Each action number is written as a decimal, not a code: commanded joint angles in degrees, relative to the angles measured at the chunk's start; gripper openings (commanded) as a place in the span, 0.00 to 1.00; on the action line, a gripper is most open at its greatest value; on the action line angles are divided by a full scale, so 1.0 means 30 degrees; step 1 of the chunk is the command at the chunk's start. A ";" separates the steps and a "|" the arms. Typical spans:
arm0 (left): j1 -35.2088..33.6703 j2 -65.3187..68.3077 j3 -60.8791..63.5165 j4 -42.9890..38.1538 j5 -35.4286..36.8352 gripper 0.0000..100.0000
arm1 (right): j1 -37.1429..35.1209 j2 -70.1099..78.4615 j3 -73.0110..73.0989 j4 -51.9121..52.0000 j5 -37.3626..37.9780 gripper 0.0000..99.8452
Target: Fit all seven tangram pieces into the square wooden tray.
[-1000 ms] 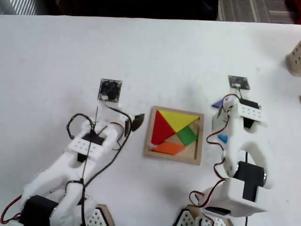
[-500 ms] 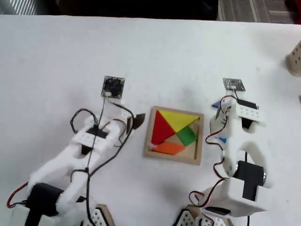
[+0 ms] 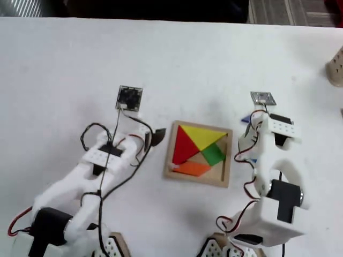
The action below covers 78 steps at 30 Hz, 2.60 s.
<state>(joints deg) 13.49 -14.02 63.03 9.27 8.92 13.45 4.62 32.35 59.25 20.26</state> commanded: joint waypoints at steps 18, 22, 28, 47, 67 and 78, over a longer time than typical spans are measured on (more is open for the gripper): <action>0.0044 -0.0103 -0.0938 -0.0293 0.0000 0.29 | 0.0659 0.0982 -0.1905 0.0190 -0.0879 0.17; 0.0044 -0.0103 -0.0938 -0.0293 0.0000 0.29 | 0.0718 0.1099 -0.1905 0.0190 -0.0879 0.15; 0.0044 -0.0103 -0.0938 -0.0293 0.0000 0.29 | 0.0747 0.1099 -0.1905 0.0249 -0.0938 0.09; 0.0015 -0.0103 -0.0938 -0.0293 0.0000 0.29 | 0.1158 0.0952 -0.1875 0.0190 -0.0967 0.03; 0.0015 -0.0103 -0.0938 -0.0293 0.0000 0.29 | 0.1128 -0.1949 -0.3370 0.2769 -0.8996 0.21; 0.0015 -0.0103 -0.0938 -0.0293 0.0000 0.29 | -0.0249 0.1626 -0.4747 0.1275 -1.0872 0.21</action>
<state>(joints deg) 13.49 -13.93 63.03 9.27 8.84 14.42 8.92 22.07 61.36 -11.74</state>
